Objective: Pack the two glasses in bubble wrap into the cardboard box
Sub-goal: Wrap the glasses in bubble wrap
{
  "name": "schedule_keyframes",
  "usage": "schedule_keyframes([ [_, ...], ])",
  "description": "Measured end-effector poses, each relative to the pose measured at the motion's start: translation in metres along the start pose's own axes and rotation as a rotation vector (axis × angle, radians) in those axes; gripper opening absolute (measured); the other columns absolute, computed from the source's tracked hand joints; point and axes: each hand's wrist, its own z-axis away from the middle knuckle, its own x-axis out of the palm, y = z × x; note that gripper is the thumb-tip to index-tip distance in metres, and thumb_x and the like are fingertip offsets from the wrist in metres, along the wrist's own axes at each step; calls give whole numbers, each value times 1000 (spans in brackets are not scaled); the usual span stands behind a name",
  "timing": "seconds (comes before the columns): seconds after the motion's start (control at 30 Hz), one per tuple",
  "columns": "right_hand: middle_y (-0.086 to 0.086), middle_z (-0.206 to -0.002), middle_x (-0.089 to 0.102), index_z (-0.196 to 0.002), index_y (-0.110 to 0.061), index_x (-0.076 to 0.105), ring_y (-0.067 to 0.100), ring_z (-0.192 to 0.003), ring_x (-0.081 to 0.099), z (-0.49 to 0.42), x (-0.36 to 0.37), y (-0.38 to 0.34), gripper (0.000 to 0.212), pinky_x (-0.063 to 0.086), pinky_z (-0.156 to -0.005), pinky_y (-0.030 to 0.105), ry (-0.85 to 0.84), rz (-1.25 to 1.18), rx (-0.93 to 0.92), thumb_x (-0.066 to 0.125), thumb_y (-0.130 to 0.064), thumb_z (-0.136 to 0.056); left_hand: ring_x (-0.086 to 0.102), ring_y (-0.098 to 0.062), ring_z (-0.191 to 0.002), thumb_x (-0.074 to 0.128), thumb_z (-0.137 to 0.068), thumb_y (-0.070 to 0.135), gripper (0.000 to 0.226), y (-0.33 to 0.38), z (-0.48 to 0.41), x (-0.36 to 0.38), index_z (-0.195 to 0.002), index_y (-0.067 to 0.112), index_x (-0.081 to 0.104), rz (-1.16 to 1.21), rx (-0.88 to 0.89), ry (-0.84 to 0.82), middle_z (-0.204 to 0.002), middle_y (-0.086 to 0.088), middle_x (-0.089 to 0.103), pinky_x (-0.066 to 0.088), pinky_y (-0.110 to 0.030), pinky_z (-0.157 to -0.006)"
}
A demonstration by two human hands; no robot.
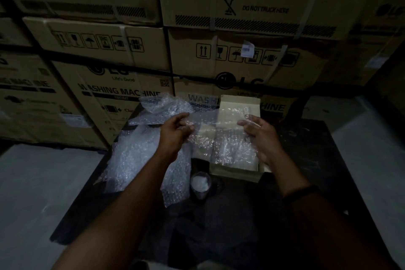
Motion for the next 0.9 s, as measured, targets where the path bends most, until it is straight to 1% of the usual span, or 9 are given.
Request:
schedule_keyframes([
  [0.1,9,-111,70,-118,-15,53,20,-90,60,3,-5,3,41,42,-76,33,-79,-49,47,59,8,-85,60,-16,-83,63,-81,-11,52,1,0,-1,-124,18,55,46,23,2,-88,-6,56,51,-20,-62],
  [0.2,8,-105,72,-120,-8,56,17,-81,62,6,-5,8,46,41,-70,29,-142,92,73,59,16,-80,62,-15,-84,60,-81,-16,57,2,-1,-1,-130,11,51,93,32,-7,-85,-3,60,54,-23,-72],
  [0.4,2,-81,73,-81,-1,65,15,-66,55,6,-4,4,22,39,-55,24,-52,216,-53,55,18,-80,65,-12,-74,53,-83,-20,43,6,-2,-5,-105,15,63,101,30,-60,-80,-3,64,53,-26,-66],
  [0.47,6,-92,72,-73,-2,63,14,-68,55,6,-3,-2,26,39,-55,24,-89,196,-81,51,18,-82,65,-12,-69,51,-84,-19,38,6,-3,-7,-98,14,65,75,33,-57,-76,2,69,47,-29,-60],
  [0.57,10,-117,66,-71,-3,69,16,-99,63,9,-9,-10,35,47,-79,38,-278,298,-73,42,18,-79,62,-11,-68,42,-86,-21,39,8,-4,-8,-93,10,64,75,46,-43,-69,4,68,49,-23,-64],
  [0.63,15,-121,65,-70,-4,74,24,-114,60,11,-14,-16,31,42,-96,42,-447,251,-15,45,3,-75,62,-11,-67,38,-85,-24,42,7,-6,-11,-93,8,64,63,77,-40,-63,4,66,49,-28,-76],
  [0.77,19,-118,65,-59,-2,67,25,-117,58,8,-10,-20,58,39,-101,37,-463,158,141,38,-34,-98,63,-8,-68,33,-87,-22,44,5,-7,-10,-93,10,63,29,85,-17,-60,5,65,45,-32,-92],
  [0.83,13,-105,70,-68,-7,67,27,-108,62,3,0,-13,44,45,-93,36,-371,468,42,48,-35,-97,62,-7,-67,30,-85,-24,47,7,-4,-5,-93,10,62,15,85,-22,-59,5,65,45,-28,-91],
  [0.9,9,-91,68,-80,-12,61,25,-92,63,3,11,-9,12,48,-79,30,-405,683,-31,64,-18,-90,61,-7,-67,30,-83,-25,48,7,-3,-1,-92,10,62,18,91,-40,-58,5,65,44,-26,-90],
])
